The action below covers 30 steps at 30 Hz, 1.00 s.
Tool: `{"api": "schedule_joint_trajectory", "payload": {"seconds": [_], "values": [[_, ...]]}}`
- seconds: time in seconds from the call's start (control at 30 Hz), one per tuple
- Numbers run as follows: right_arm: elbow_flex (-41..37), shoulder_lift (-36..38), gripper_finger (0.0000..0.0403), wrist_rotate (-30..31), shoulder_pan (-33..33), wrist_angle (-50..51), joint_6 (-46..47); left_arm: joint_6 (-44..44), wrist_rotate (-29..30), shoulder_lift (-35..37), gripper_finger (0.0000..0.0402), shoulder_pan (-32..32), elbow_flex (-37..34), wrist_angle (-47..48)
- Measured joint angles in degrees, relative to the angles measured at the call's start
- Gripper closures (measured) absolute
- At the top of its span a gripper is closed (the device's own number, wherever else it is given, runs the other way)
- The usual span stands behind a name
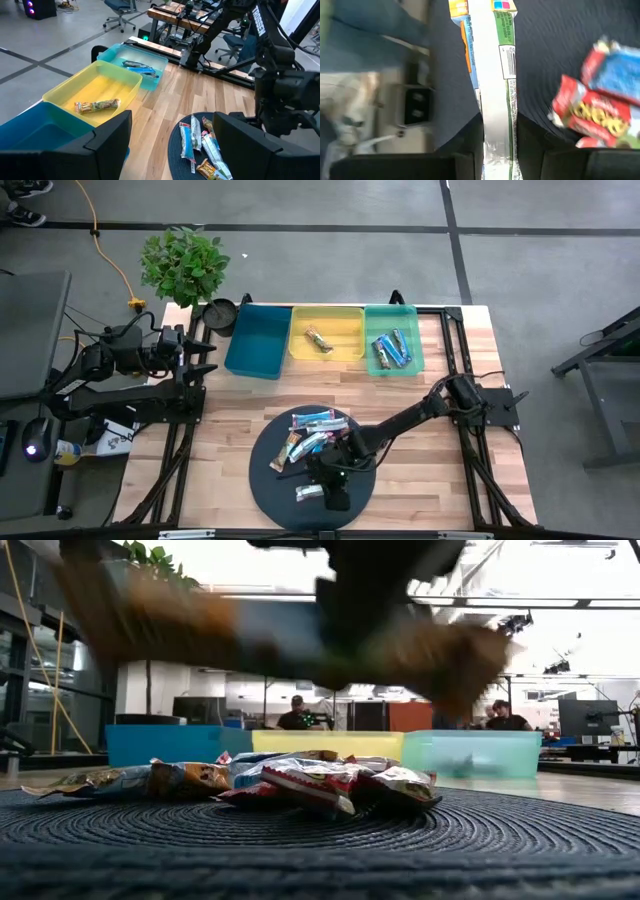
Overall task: Pick and place Granola Bars by type
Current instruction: Put the yellow granola bar into the yellow bin
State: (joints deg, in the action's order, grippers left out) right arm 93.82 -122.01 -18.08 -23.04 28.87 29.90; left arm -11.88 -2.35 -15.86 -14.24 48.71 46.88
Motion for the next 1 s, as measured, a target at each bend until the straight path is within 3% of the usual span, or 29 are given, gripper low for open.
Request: {"api": "schedule_joint_trajectory", "payload": {"seconds": [0.37, 0.7, 1.0], "values": [[0.12, 3.31, 0.0325, -13.83, 7.67, -22.77, 7.60, 0.00, 0.59, 0.00, 0.0129, 0.00, 0.00, -0.01], [0.15, 3.69, 0.0325, -20.78, 15.63, -41.15, 9.27, 0.00, 0.55, -0.02, 0.0129, 0.00, 0.01, 0.01], [0.22, 3.67, 0.0325, -25.63, 22.81, -44.28, 9.90, 0.00, 0.35, -0.01, 0.0129, 0.00, 0.00, 1.09]]}}
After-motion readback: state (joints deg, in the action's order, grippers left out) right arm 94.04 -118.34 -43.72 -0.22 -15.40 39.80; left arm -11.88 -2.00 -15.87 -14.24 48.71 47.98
